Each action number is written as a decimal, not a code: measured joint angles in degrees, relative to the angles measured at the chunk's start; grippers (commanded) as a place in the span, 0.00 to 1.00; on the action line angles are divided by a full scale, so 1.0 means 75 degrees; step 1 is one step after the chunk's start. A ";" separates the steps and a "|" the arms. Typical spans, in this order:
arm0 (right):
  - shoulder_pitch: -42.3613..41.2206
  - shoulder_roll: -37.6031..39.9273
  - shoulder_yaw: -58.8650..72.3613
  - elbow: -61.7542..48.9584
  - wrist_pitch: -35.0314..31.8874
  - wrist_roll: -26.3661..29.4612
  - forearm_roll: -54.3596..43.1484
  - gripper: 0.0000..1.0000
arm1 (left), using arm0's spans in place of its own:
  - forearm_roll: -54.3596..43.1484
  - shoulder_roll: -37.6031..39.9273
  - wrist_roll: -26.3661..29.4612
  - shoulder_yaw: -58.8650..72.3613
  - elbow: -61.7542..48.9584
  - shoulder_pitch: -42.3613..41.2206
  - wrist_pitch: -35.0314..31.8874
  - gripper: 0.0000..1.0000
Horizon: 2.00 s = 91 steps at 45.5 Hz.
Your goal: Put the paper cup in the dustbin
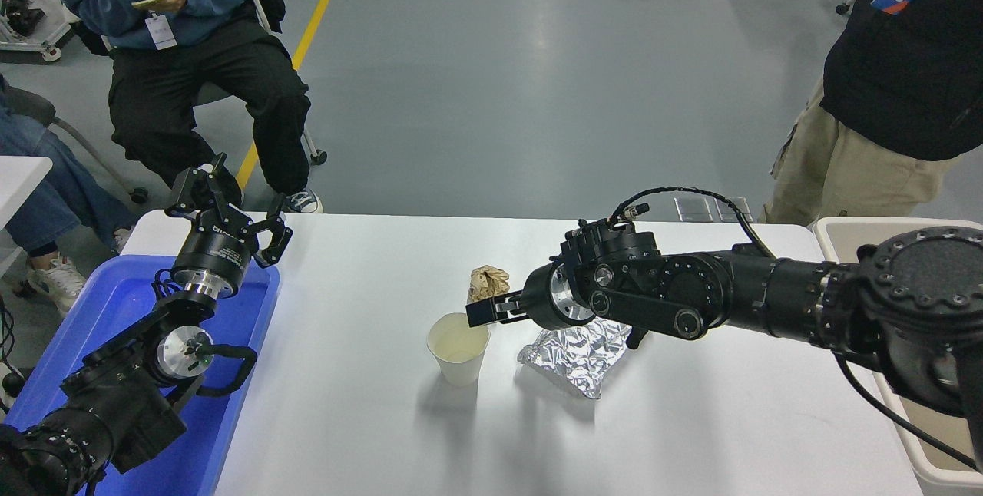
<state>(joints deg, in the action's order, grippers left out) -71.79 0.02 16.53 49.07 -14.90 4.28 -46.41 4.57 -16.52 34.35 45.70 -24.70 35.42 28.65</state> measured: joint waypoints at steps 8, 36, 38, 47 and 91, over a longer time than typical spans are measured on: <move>0.0237 -0.0001 -0.0095 -0.0001 0.0036 -0.0001 0.0061 1.00 | 0.0000 0.0000 0.0000 0.0000 0.0000 0.0000 0.0000 1.00; 0.0443 -0.0002 -0.0170 -0.0006 0.0166 -0.0001 -0.0066 0.98 | 0.0000 0.0000 0.0000 0.0000 0.0000 0.0000 0.0000 1.00; 0.0448 -0.0002 -0.0170 -0.0006 0.0172 -0.0005 -0.0068 0.96 | 0.0000 0.0000 0.0000 0.0000 0.0000 0.0000 0.0000 1.00; 0.0461 -0.0002 -0.0170 0.0001 0.0210 -0.0037 -0.0109 0.59 | 0.0000 0.0000 0.0000 0.0000 0.0000 0.0000 0.0000 1.00; 0.0320 -0.0002 0.0083 0.0051 -0.0004 -0.1032 -0.1049 0.00 | 0.0000 0.0000 0.0000 0.0000 0.0000 0.0000 0.0000 1.00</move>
<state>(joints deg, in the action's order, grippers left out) -69.39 0.00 17.15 49.46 -14.93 -3.46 -54.28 4.57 -16.52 34.36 45.70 -24.70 35.42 28.65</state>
